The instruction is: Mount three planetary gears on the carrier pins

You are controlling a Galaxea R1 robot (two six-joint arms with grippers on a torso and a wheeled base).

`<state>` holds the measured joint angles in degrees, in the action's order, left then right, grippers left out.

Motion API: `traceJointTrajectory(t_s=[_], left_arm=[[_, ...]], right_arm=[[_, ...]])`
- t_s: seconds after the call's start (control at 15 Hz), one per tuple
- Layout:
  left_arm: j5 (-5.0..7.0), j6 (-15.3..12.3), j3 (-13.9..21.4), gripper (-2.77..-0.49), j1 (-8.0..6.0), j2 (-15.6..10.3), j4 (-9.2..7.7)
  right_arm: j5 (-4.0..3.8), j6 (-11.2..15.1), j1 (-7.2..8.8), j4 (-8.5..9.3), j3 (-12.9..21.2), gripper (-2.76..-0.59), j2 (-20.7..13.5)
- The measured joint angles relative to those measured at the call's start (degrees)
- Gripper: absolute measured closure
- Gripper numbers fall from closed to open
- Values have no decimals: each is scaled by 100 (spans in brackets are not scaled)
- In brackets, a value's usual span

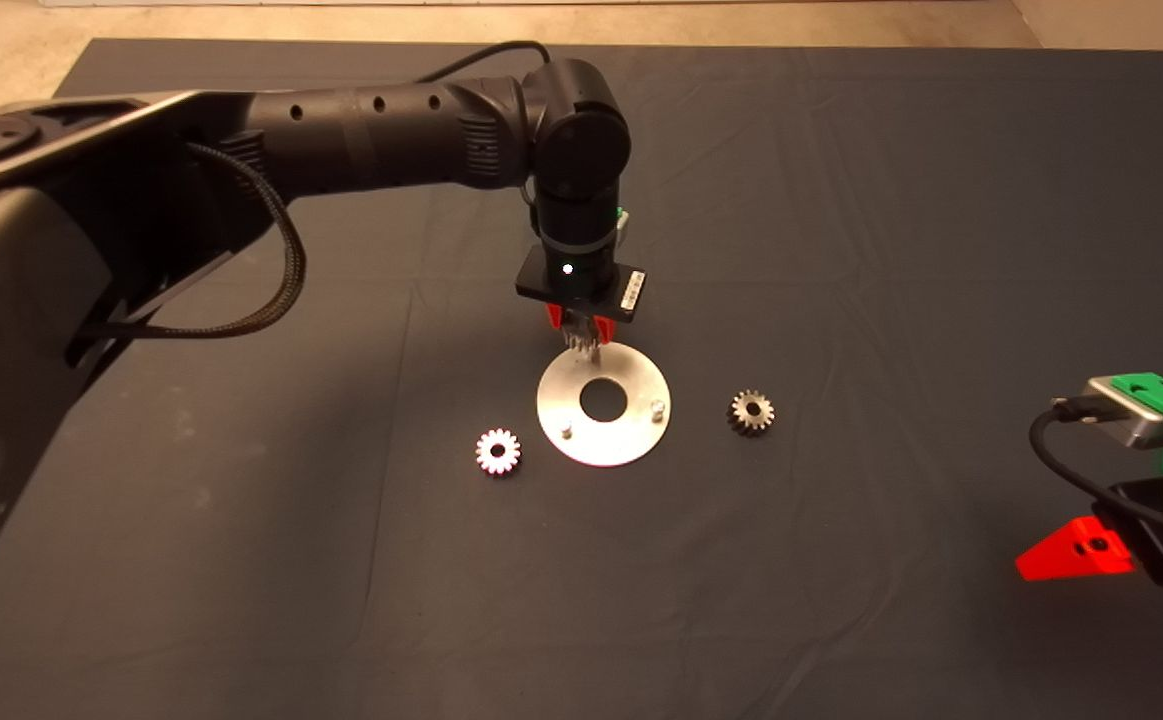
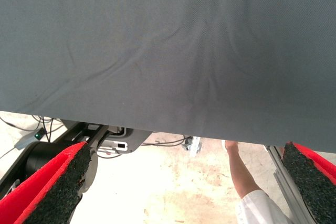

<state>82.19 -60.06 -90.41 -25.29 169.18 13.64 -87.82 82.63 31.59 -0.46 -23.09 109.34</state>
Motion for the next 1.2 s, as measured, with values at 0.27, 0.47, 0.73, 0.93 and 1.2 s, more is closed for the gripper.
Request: traceJointTrajectory(t_s=[0.27, 0.47, 0.73, 0.93, 1.2], left_arm=[[-151, 9, 0, -88, 2, 0, 0], [-164, 85, 2, -88, 5, 0, 0], [-162, 84, 2, -88, 5, 0, 0], [-162, 84, 0, -88, 5, 0, 0], [-162, 91, 0, -88, 5, 0, 0]], right_arm=[[0, 0, 0, 0, 0, -273, 0], [0, 0, 0, 0, 0, -273, 0], [0, 0, 0, 0, 0, -273, 0], [0, 0, 0, 0, 0, -273, 0], [0, 0, 0, 0, 0, -273, 0]])
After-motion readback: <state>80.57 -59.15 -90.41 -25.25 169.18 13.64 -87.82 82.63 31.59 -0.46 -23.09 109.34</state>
